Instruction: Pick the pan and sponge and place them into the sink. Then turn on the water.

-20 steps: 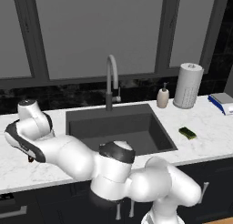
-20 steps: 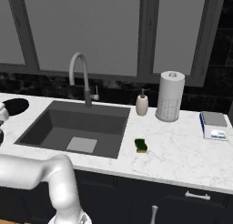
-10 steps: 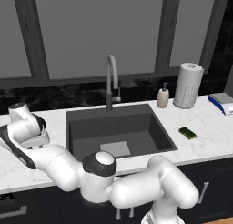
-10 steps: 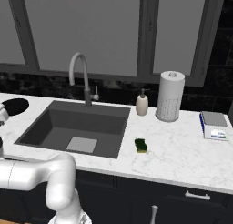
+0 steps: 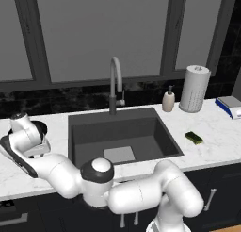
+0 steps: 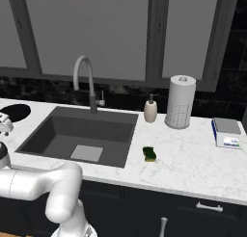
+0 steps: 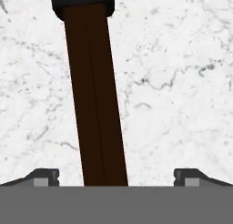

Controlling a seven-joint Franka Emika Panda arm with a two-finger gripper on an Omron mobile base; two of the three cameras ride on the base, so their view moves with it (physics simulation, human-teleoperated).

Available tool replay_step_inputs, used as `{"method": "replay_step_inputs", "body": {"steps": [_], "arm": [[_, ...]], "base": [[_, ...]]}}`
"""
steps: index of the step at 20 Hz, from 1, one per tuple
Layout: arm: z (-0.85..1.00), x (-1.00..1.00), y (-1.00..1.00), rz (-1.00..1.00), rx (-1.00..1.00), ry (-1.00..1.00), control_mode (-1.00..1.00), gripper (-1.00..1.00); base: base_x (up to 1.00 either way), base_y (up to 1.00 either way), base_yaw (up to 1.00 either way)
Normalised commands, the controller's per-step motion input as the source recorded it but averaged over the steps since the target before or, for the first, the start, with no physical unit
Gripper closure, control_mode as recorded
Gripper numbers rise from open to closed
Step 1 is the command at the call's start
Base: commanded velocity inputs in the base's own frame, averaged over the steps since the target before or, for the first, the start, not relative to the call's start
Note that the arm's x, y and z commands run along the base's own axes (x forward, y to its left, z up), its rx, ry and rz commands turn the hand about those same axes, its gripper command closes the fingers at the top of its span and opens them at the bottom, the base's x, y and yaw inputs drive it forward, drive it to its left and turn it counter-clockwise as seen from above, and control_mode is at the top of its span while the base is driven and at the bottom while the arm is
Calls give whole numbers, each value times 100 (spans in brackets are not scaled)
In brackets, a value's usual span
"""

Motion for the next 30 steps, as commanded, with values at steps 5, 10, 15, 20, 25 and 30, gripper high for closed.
{"method": "replay_step_inputs", "body": {"steps": [5, 10, 15, 20, 25, 30], "arm": [[-45, 19, 17, 2, 0, -2, -100, -100], [-50, 0, -3, 0, 0, -6, -100, 100], [-50, -14, -49, 0, 0, -15, -100, 100], [-41, -20, -60, 0, 1, -17, -100, 100], [-6, -37, -30, 0, 0, -35, -100, 100], [49, -84, -21, 0, 4, -45, -100, 100]], "base": [[0, 0, 0], [0, 0, 0], [0, 0, 0], [0, 0, 0], [0, 0, 0], [0, 0, 0]]}}
